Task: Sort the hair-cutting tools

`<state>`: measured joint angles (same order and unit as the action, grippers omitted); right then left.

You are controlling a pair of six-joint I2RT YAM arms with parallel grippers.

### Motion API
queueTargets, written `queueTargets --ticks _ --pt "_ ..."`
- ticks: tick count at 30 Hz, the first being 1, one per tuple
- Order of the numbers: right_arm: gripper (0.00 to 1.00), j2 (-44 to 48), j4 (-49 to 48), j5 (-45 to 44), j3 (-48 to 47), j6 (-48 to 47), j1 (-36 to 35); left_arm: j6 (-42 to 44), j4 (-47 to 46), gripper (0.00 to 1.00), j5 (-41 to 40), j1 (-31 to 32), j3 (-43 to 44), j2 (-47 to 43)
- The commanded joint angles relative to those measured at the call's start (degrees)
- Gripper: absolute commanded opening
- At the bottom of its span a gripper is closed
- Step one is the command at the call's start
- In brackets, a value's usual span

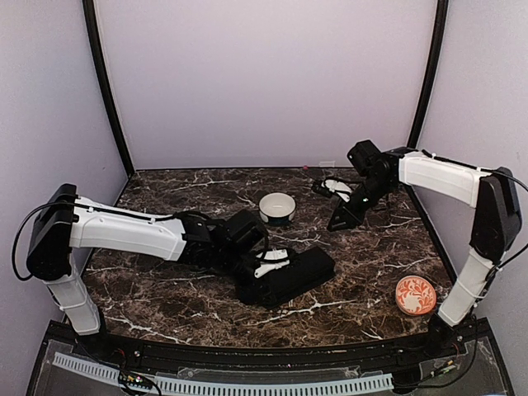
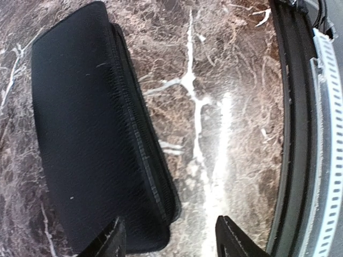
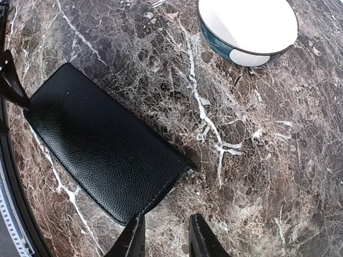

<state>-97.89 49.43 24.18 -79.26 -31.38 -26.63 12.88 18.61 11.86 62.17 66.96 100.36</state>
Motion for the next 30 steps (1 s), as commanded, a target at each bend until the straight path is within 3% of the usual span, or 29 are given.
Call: queueTargets --ticks 1,7,11,14,16,18,25,30 --pt "0.27 1.7 -2.3 0.1 1.2 1.8 0.4 -3.4 -2.6 0.58 4.8 -0.1 -0.4 0.2" --pt "0.25 -2.4 -2.2 -3.9 4.9 1.5 -1.7 -4.1 -3.2 0.56 -3.5 -0.5 -0.6 -2.4" --pt "0.25 -3.7 -2.8 -4.2 7.9 1.0 -3.1 -9.8 -4.9 0.49 -3.4 -2.5 -1.3 -2.4" --pt "0.25 -5.2 -3.7 -5.1 9.6 1.0 -4.5 -13.7 -6.6 0.37 -0.2 -3.2 -2.1 -1.0" --pt "0.24 -6.6 -3.8 -5.2 10.4 1.1 -5.7 -14.3 -7.0 0.15 1.6 -3.2 -2.7 -0.5" --pt "0.24 -7.9 -3.0 -4.1 10.9 0.6 -7.4 -15.0 -6.5 0.06 2.1 -3.2 -2.9 -0.6" --pt "0.24 -8.6 0.2 3.8 10.3 -1.7 -16.8 -15.7 -6.4 0.0 -1.5 -3.6 -6.1 -4.8" --pt "0.24 -7.6 3.8 3.2 7.6 -2.7 -16.6 -16.2 -5.8 0.0 -1.8 -3.7 -5.6 -3.5"
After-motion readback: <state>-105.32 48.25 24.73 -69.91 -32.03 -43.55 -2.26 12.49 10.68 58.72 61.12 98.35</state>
